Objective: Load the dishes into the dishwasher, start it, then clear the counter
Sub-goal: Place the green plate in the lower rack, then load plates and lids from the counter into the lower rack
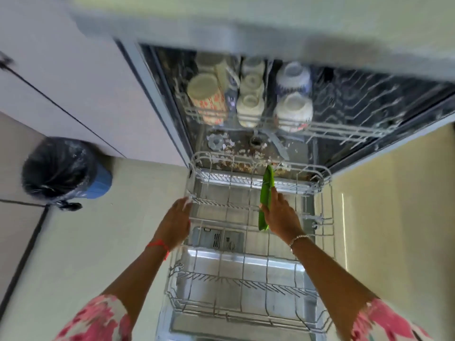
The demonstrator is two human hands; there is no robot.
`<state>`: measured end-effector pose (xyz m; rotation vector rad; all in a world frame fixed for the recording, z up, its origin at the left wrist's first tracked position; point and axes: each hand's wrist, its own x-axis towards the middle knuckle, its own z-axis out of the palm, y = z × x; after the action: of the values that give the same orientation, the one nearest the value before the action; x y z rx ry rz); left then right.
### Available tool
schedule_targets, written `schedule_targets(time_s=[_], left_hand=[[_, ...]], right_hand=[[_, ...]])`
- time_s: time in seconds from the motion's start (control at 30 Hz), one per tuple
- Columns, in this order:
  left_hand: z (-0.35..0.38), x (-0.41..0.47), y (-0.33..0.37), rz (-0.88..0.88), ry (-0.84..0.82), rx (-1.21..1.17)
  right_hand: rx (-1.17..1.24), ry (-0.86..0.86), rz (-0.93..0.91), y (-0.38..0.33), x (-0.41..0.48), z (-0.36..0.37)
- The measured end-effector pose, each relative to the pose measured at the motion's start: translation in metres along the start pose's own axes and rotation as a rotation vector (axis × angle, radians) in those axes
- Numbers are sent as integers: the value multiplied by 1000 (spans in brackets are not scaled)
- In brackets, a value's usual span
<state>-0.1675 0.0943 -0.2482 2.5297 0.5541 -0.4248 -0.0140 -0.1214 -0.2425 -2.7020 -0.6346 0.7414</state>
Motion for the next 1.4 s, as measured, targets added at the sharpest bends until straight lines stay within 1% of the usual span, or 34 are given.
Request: schedule_targets(time_s=[0.13, 0.23, 0.3, 0.4, 0.5, 0.6, 0.7, 0.83, 0.97, 1.13, 1.17, 1.23, 1.27, 1.37, 1.4], left_hand=[[-82, -68, 51, -36, -27, -46], [-136, -133, 74, -59, 7, -74], [-157, -168, 76, -78, 32, -80], [-174, -210, 68, -128, 65, -86], [-182, -236, 49, -168, 90, -81], [-195, -254, 16, -185, 144, -85], [-217, -267, -23, -186, 176, -101], [-254, -280, -94, -170, 235, -128], [-307, -292, -170, -173, 257, -93], [-368, -303, -254, -210, 407, -104], [-383, -302, -268, -203, 455, -113], [-411, -296, -296, -152, 607, -145], [-422, -292, -309, -124, 641, -139], [-448, -268, -351, -191, 587, -137], [-457, -255, -368, -204, 601, -146]], right_hand=[[-41, -99, -68, -60, -62, -59], [64, -175, -119, -105, -113, -93], [98, -208, -148, -130, -140, -107], [81, -257, -236, -164, -171, -119], [-3, -262, -339, -195, -187, -119], [0, -264, -389, -240, -198, -112], [25, -212, -424, -286, -199, -102], [30, -138, -439, -362, -184, -78], [13, -57, -467, -442, -169, -58], [75, 16, -511, -536, -164, -58], [83, 21, -514, -557, -158, -60], [127, 43, -518, -595, -140, -66], [163, 65, -523, -613, -129, -70], [304, 117, -503, -666, -96, -82], [338, 133, -499, -684, -81, -87]])
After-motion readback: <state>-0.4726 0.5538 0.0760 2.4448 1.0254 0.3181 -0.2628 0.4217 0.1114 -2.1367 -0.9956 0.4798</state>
